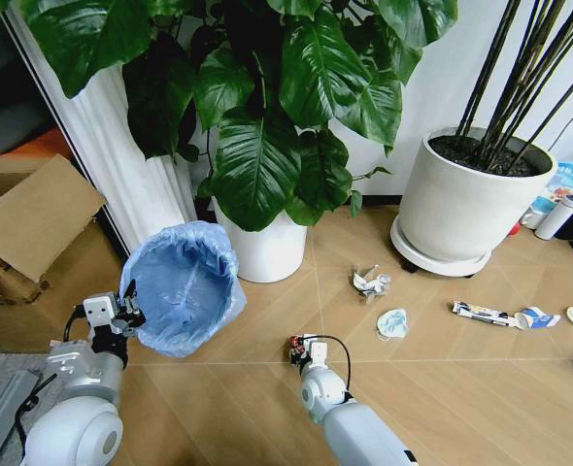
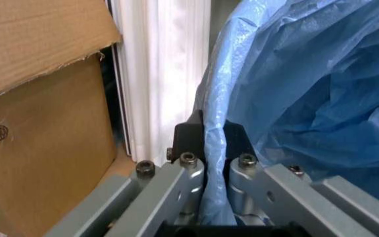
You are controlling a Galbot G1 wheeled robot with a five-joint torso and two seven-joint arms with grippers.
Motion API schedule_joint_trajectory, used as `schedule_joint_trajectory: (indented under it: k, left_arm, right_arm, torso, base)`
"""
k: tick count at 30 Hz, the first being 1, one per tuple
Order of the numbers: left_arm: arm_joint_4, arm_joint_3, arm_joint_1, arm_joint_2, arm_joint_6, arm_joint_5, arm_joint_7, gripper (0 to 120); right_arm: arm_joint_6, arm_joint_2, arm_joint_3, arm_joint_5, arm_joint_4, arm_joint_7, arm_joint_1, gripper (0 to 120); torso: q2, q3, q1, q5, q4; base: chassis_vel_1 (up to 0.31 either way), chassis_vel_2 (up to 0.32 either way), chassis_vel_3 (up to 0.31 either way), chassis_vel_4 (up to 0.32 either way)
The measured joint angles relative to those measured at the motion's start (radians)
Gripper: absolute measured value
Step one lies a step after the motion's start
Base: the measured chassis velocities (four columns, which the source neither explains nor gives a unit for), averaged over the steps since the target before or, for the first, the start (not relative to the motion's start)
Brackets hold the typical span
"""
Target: Pick up the trash bin and place the garbage on the floor into it.
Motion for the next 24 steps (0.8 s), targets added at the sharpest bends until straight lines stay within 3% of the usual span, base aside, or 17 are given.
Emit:
schedule_joint_trajectory:
  k: [4,11,12,13,16,21,24]
  left_arm:
    - [-0.003,0.002,0.004,0.000,0.001,0.000,-0.004,0]
    - [-0.005,0.010,0.010,0.013,0.030,-0.019,-0.019,0]
    - [-0.005,0.013,0.012,0.025,0.069,-0.044,-0.034,0]
    - [-0.005,0.013,0.012,0.025,0.069,-0.044,-0.034,0]
    - [0.000,0.031,0.008,0.057,0.148,-0.101,-0.067,0]
    - [0.024,0.059,-0.012,0.103,0.213,-0.169,-0.093,0]
    - [0.051,0.092,-0.043,0.162,0.284,-0.234,-0.108,0]
  right_arm:
    - [0.008,-0.018,0.017,-0.017,0.049,-0.017,-0.008,43]
    - [0.014,-0.077,0.054,-0.015,0.254,-0.059,-0.012,43]
    - [0.005,-0.111,0.058,0.016,0.362,-0.072,0.000,43]
    - [0.005,-0.111,0.058,0.016,0.362,-0.072,0.000,43]
    - [-0.016,-0.168,0.059,0.117,0.557,-0.110,0.037,43]
    - [-0.041,-0.209,0.059,0.229,0.683,-0.160,0.075,43]
    - [-0.066,-0.232,-0.002,0.332,0.759,-0.175,0.133,43]
  torso:
    - [0.000,0.000,0.000,0.0001,0.0000]
    - [0.000,0.000,0.000,0.0000,-0.0001]
    - [0.000,0.000,0.000,-0.0001,-0.0003]
    - [0.000,0.000,0.000,-0.0001,-0.0003]
    - [0.000,0.000,0.000,0.0001,0.0001]
    - [0.000,0.000,0.000,-0.0001,-0.0001]
    - [0.000,0.000,0.000,-0.0001,-0.0003]
  base:
    - [0.000,0.000,0.000,0.000]
    - [0.000,0.000,0.000,0.000]
    - [0.000,0.000,0.000,0.000]
    - [0.000,0.000,0.000,0.000]
    - [0.000,0.000,0.000,0.000]
    - [0.000,0.000,0.000,0.000]
    - [0.000,0.000,0.000,0.000]
